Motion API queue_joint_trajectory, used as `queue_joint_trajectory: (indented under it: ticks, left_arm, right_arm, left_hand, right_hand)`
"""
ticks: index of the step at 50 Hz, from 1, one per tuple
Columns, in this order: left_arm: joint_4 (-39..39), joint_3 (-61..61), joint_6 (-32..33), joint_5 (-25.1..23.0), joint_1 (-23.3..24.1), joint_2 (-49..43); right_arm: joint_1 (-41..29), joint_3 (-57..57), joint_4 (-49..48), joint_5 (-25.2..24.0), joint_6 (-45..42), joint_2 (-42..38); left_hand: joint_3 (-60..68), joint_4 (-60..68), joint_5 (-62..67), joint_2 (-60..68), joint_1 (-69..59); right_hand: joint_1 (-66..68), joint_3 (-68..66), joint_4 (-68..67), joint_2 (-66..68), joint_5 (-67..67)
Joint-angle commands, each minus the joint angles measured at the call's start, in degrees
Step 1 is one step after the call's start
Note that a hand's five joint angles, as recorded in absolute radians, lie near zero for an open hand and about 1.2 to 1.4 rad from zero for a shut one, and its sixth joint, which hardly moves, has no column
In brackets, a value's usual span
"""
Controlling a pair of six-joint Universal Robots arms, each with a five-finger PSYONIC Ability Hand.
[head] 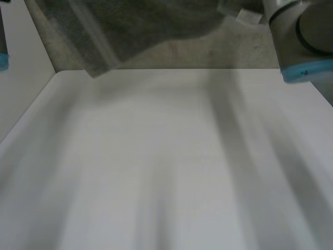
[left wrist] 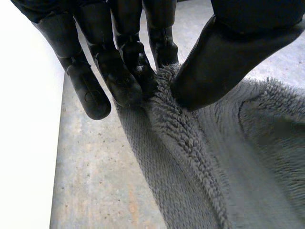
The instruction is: Fold the towel.
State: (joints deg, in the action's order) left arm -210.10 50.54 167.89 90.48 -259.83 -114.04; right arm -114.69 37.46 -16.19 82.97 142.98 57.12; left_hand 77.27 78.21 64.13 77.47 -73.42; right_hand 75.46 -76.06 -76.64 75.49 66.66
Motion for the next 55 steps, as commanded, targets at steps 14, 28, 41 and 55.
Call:
queue_joint_trajectory:
  ticks: [14, 28, 41, 55]
  left_arm:
    - [-6.12, 50.34, 3.14, -16.48, -3.31, 3.65]
    - [-6.20, 54.23, 4.73, -16.48, -5.07, 7.34]
    - [-6.38, 54.67, 4.55, -16.30, -5.24, 7.34]
    - [-6.73, 54.40, 4.55, -16.30, -6.47, 6.73]
  right_arm:
    - [3.68, 46.56, 1.60, -12.57, -0.51, 6.60]
    - [4.91, 39.46, 23.73, -6.88, -4.02, 0.89]
    - [4.21, 43.55, 21.04, 2.55, 8.00, 4.55]
    - [5.87, 47.97, 17.16, 3.69, 2.59, 10.64]
  left_hand:
    - [2.73, 1.79, 5.87, 2.53, -6.58]
    - [2.73, 1.79, 5.87, 2.53, -6.58]
    - [2.73, 1.79, 5.87, 2.53, -6.58]
    - [2.73, 1.79, 5.87, 2.53, -6.58]
  right_hand:
    - [4.54, -3.94, -3.36, 4.51, 3.34]
    - [-13.55, 14.15, 14.73, -13.58, -14.75]
    - [-65.46, 66.06, 66.64, -65.49, -66.66]
    - [-65.46, 66.06, 66.64, -65.49, -66.66]
